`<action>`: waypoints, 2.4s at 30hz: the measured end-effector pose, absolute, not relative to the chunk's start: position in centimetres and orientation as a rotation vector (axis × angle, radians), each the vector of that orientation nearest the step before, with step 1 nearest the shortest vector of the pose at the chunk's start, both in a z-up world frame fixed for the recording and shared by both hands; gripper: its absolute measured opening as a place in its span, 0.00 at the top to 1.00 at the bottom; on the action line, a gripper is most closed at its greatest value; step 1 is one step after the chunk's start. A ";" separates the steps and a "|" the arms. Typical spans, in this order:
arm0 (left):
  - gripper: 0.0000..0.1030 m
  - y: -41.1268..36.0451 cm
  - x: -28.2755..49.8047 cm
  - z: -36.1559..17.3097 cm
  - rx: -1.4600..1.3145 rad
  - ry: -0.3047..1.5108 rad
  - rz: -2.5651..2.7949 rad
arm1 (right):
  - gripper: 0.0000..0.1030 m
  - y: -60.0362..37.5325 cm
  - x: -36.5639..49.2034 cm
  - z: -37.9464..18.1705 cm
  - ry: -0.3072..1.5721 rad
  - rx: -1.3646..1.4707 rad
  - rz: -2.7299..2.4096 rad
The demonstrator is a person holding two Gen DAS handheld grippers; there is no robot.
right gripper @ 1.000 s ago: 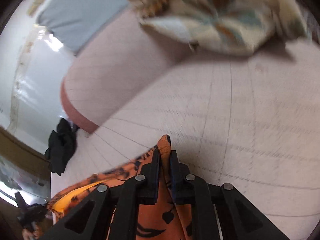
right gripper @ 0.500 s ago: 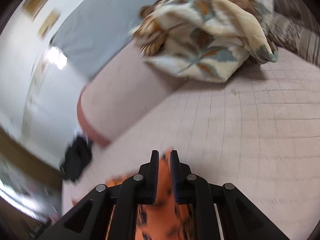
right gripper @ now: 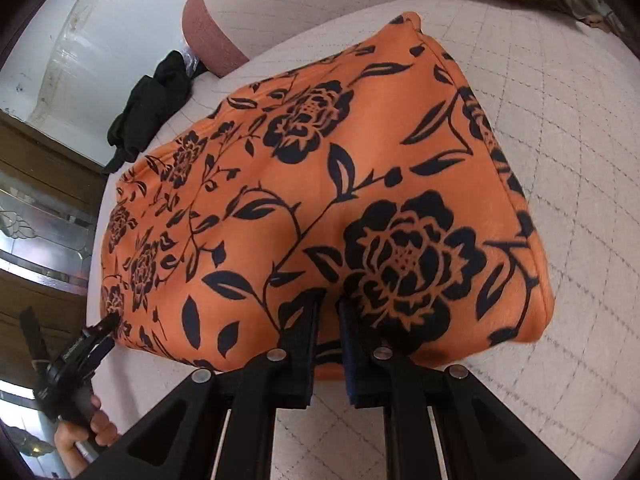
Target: Fold small clothes
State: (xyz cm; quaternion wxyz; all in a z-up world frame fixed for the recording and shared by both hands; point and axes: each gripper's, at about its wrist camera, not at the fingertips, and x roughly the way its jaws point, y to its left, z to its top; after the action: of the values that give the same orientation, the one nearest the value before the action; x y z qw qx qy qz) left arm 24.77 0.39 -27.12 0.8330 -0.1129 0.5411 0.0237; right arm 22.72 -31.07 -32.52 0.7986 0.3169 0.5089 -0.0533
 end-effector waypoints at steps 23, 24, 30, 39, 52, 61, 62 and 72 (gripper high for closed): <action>0.30 -6.4 24.0 -25.9 0.090 1.007 -0.006 | 0.86 -21.3 28.5 -30.7 0.959 0.578 0.082; 0.30 -6.4 24.0 -25.9 0.092 1.006 -0.006 | 0.86 -21.0 29.0 -31.3 0.987 0.569 0.080; 0.30 -6.8 24.6 -26.0 0.100 1.006 -0.001 | 0.85 -21.2 29.6 -31.7 0.998 0.578 0.091; 0.30 -7.1 24.3 -26.2 0.113 1.002 0.005 | 0.83 -20.0 28.9 -31.0 0.979 0.582 0.155; 0.26 -4.8 24.5 -25.8 -0.036 1.074 -0.032 | 0.82 -22.0 26.3 -31.1 1.029 0.667 0.185; 0.23 -0.7 24.0 -27.3 -0.377 1.226 -0.148 | 0.22 -27.7 19.6 -31.5 0.954 0.947 0.114; 0.23 -0.5 23.9 -27.4 -0.400 1.231 -0.156 | 0.22 -28.3 19.1 -31.8 0.949 0.984 0.115; 0.24 3.2 24.4 -27.1 -0.540 1.169 -0.156 | 0.22 -33.5 15.8 -34.2 0.858 1.275 -0.034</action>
State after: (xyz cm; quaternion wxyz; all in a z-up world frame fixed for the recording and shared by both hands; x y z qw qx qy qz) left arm 24.36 3.20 -27.08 0.7970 -0.2516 0.5442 -0.0728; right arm 15.82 -33.51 -34.17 0.7188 0.5767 0.3881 -0.0152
